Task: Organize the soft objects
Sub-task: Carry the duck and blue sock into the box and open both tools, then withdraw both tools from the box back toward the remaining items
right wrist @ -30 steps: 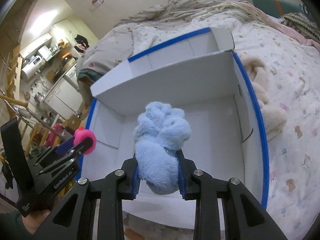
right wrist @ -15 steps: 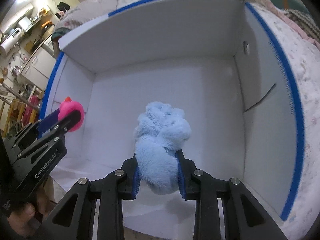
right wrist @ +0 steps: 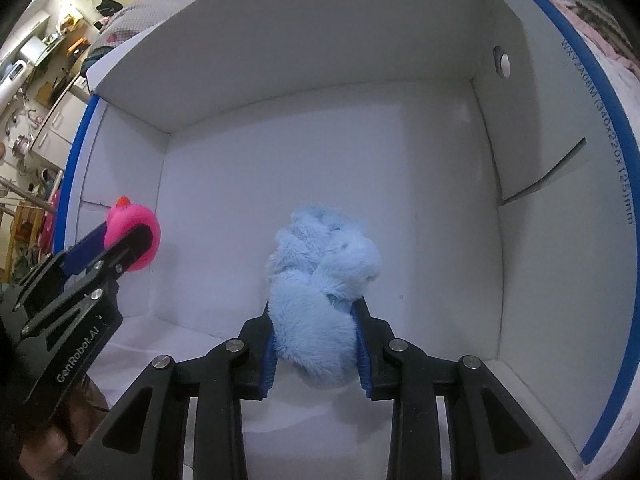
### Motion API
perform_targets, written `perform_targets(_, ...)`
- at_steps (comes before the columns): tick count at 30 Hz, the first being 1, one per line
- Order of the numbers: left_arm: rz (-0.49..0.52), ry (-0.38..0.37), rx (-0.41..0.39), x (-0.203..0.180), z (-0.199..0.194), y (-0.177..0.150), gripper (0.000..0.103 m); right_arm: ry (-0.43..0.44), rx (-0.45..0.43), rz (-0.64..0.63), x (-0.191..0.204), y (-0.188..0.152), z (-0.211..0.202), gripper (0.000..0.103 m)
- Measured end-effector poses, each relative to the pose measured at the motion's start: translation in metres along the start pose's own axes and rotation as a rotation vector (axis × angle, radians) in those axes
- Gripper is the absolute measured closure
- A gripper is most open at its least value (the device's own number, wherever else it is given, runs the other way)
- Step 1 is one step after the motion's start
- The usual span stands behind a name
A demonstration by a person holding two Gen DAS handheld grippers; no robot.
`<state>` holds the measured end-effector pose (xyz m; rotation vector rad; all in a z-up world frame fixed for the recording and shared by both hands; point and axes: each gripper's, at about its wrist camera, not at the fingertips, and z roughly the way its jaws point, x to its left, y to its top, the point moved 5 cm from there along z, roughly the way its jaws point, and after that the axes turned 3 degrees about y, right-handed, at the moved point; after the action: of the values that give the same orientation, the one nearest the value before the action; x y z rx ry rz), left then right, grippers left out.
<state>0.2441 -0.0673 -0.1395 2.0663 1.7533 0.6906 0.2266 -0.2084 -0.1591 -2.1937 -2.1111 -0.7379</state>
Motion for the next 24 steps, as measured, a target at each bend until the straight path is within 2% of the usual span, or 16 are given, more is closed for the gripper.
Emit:
perform_targets(2, -0.008, -0.016, 0.015, 0.001, 0.003, 0.001, 0.066, 0.013, -0.009, 0.006, 0.001, 0.002, -0.002, 0.056)
perform_targets(6, -0.003, -0.019, 0.017, -0.002, 0.002, -0.001, 0.066, 0.024, -0.024, 0.019, -0.001, 0.005, -0.005, 0.053)
perform_targets(8, 0.005, -0.022, 0.009, -0.004, 0.0, 0.0, 0.065, 0.038, -0.04, 0.027, -0.001, 0.006, -0.009, 0.04)
perform_targets(11, 0.011, -0.023, 0.0, -0.005, -0.002, -0.001, 0.064, 0.073, -0.075, 0.043, -0.001, 0.009, -0.015, 0.038)
perform_targets(12, 0.012, -0.023, 0.0, -0.005, -0.003, -0.002, 0.062, 0.084, -0.078, 0.054, -0.003, 0.009, -0.016, 0.038)
perform_targets(14, 0.016, -0.019, -0.004, -0.005, -0.004, -0.003, 0.052, 0.114, -0.08, 0.081, -0.004, 0.01, -0.016, 0.029)
perform_targets(16, 0.018, -0.013, -0.008, -0.005, -0.008, -0.002, 0.051, 0.135, -0.086, 0.092, -0.001, 0.009, -0.017, 0.028)
perform_targets(18, 0.016, -0.013, -0.013, -0.005, -0.012, -0.001, 0.045, 0.138, -0.1, 0.085, 0.0, 0.008, -0.02, 0.023)
perform_targets(20, 0.002, -0.004, -0.023, -0.002, -0.016, -0.001, 0.034, 0.124, -0.113, 0.071, 0.004, 0.008, -0.021, 0.009)
perform_targets(24, -0.015, 0.003, -0.027, 0.002, -0.02, -0.001, 0.033, 0.102, -0.142, 0.048, 0.007, 0.01, -0.026, 0.004)
